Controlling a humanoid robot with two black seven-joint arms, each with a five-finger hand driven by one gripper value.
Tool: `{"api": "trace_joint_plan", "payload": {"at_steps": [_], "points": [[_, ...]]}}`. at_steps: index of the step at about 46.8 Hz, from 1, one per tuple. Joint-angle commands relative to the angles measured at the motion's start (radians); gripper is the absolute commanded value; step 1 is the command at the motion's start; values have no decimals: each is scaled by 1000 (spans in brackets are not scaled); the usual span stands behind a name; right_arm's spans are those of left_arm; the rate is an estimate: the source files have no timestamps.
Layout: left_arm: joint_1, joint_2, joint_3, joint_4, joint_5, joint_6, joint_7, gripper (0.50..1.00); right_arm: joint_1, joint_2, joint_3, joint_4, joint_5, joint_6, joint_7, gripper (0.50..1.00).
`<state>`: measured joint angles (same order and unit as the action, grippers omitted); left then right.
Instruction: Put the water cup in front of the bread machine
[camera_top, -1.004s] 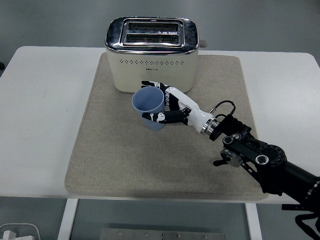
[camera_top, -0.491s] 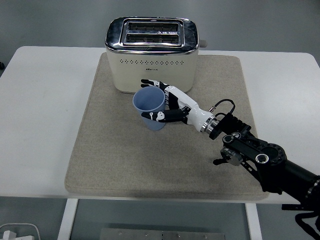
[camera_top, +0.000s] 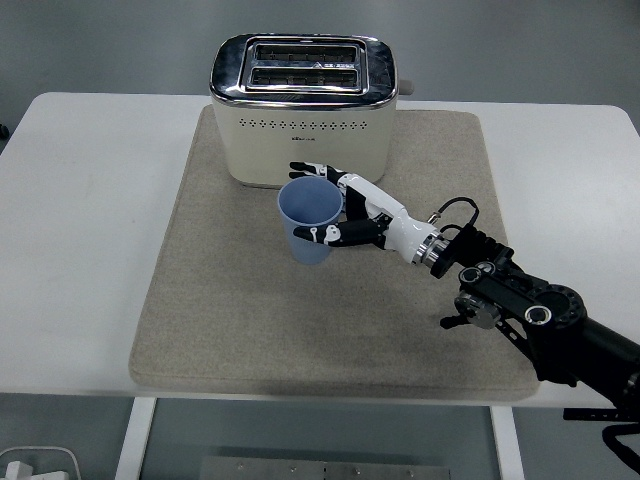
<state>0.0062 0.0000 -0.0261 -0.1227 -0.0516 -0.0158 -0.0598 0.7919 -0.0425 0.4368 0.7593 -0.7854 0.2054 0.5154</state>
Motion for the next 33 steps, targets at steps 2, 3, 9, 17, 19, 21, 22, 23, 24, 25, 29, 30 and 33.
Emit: {"api": "trace_joint_plan", "payload": {"at_steps": [2, 3, 9, 17, 19, 21, 22, 23, 24, 25, 29, 30, 33], "points": [[0, 0, 0, 0, -1, 0, 0, 1000, 3, -10, 2, -1, 0, 2, 0, 928], [0, 0, 0, 0, -1, 0, 0, 1000, 3, -10, 2, -1, 0, 0, 0, 928], [0, 0, 0, 0, 1, -1, 0, 1000, 9, -13, 2, -3, 0, 3, 0, 928], [0, 0, 0, 0, 1, -1, 0, 1000, 18, -23, -1, -3, 2, 32, 2, 928], [0, 0, 0, 0, 1, -1, 0, 1000, 18, -30, -1, -3, 2, 42, 3, 928], [0, 0, 0, 0, 1, 0, 0, 1000, 18, -33, -1, -3, 2, 46, 3, 928], [0, 0, 0, 0, 1, 0, 0, 1000, 18, -34, -1, -3, 2, 48, 5, 928], [0, 0, 0, 0, 1, 0, 0, 1000, 18, -34, -1, -3, 0, 51, 5, 928], [0, 0, 0, 0, 1, 0, 0, 1000, 18, -34, -1, -3, 2, 55, 6, 928], [0, 0, 0, 0, 1, 0, 0, 1000, 18, -36, -1, -3, 0, 58, 6, 928], [0, 0, 0, 0, -1, 0, 0, 1000, 18, -42, -1, -3, 0, 72, 8, 928], [0, 0, 0, 0, 1, -1, 0, 1000, 18, -45, -1, -3, 0, 75, 8, 928], [0, 0, 0, 0, -1, 0, 0, 1000, 18, -54, -1, -3, 0, 80, 9, 928]]}}
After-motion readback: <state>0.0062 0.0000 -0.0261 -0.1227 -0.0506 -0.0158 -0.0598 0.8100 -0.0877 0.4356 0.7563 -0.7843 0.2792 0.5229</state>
